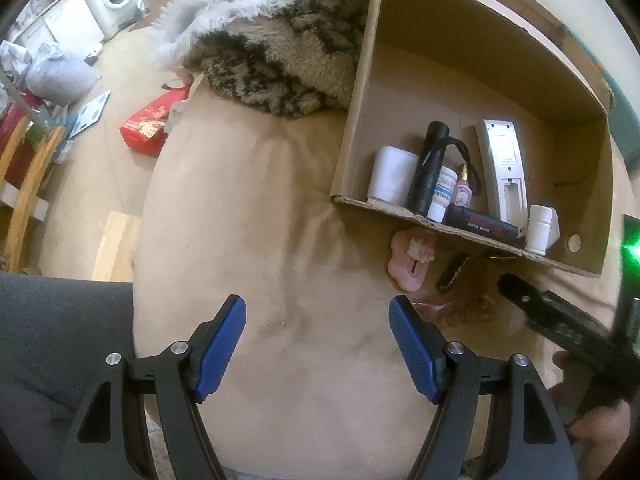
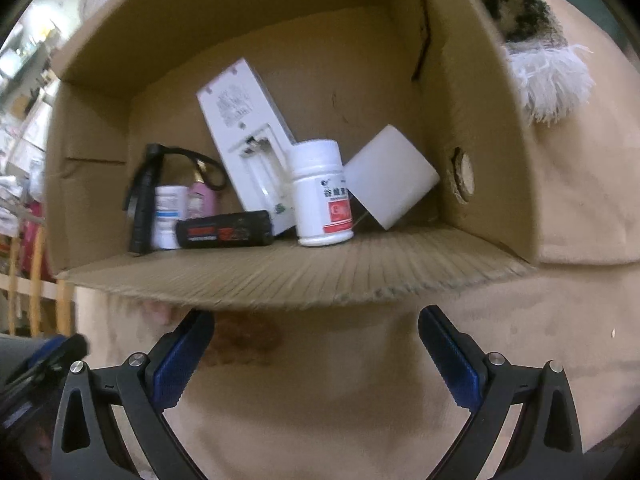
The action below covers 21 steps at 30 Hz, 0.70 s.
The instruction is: Organize rigid objects
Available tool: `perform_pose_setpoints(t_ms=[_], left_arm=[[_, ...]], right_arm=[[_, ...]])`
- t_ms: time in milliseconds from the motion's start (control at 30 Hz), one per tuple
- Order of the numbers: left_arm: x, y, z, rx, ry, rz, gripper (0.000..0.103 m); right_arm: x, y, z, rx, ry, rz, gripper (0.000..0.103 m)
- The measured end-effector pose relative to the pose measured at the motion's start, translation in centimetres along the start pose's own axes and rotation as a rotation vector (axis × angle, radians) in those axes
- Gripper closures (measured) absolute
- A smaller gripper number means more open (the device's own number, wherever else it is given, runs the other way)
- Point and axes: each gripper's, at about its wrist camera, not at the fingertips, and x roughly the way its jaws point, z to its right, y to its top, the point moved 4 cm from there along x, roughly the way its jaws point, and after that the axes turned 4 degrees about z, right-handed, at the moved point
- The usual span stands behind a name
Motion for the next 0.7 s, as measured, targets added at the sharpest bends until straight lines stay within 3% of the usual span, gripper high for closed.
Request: perform_pose_setpoints(t_ms=[133,233,367,567,700], left_arm=[[0.1,0.0,-0.5,-0.014,0.008,-0.005,0.031],[0.2,0.1,-1.1,-0.033,0.007,-0.012,0.031],[0.4,0.1,-1.6,-0.055,0.004,-0.024,0.031],[0.5,0.1,-1.2,-0.043,0.000,-0.027,0.031],[0.7,0.0,-1.0,-0.038,0.003,-0.027,0.031]], right_arm=[[2.1,0.0,-0.4,-0.034,-0.060,-0.038,0.000],[2.1,0.4,0.3,0.002,-0.066,-0.022,0.000],[1.6,0.4,2.9,0.083,-0.136,-0.018,0.000],[0.5,0.7,4.7,0.230,-0.061,0.019,0.000],[1.4,1.6,3.3,0.152,-0.072,0.023,0.000]])
